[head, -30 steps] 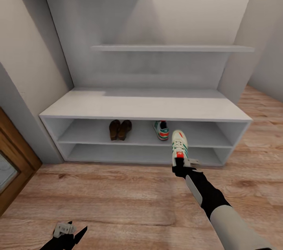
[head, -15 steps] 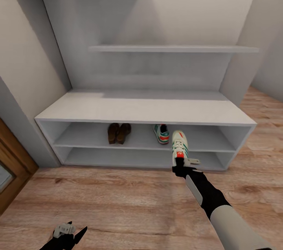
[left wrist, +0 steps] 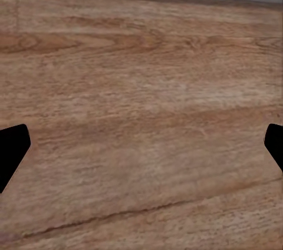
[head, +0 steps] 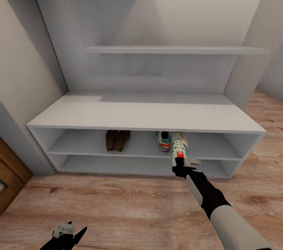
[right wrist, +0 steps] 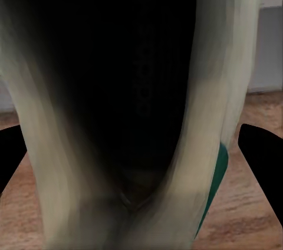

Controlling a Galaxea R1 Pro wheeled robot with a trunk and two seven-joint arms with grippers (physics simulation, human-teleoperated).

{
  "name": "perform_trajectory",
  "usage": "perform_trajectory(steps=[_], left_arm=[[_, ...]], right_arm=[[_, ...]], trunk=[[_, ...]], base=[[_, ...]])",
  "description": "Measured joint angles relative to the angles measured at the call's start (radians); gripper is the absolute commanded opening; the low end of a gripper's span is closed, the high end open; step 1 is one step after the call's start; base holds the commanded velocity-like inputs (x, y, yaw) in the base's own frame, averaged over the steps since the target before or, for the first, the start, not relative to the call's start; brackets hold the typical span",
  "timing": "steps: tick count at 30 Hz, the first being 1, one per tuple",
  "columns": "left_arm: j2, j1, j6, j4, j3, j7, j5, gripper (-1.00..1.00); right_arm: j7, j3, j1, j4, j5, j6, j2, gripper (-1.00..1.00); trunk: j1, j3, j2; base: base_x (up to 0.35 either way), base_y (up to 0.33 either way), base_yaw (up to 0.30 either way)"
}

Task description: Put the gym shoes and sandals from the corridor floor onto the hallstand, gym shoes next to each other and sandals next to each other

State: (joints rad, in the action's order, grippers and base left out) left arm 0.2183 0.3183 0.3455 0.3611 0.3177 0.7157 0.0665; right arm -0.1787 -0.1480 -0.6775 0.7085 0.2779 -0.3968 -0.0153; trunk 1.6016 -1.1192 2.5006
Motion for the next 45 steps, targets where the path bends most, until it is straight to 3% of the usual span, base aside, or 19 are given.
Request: perform_trajectory(steps=[9,45], left_arm=[[0.0,0.0,0.0,-0.001,0.0,0.0,0.0,1.0],[0.0,0.0,-0.002,-0.003,0.0,-0.002,-0.001,1.0]], right_arm=[[0.0,0.0,0.0,0.0,0.0,0.0,0.0,-1.0],[0.0,0.002,0.0,0.0,0.0,0.0,0.0,-1.0]], trunk=[[0.0,0.0,0.0],[0.0,0.0,0.0]], base=[[0.274,0.0,0.0],[0.099,-0.028,0.0]])
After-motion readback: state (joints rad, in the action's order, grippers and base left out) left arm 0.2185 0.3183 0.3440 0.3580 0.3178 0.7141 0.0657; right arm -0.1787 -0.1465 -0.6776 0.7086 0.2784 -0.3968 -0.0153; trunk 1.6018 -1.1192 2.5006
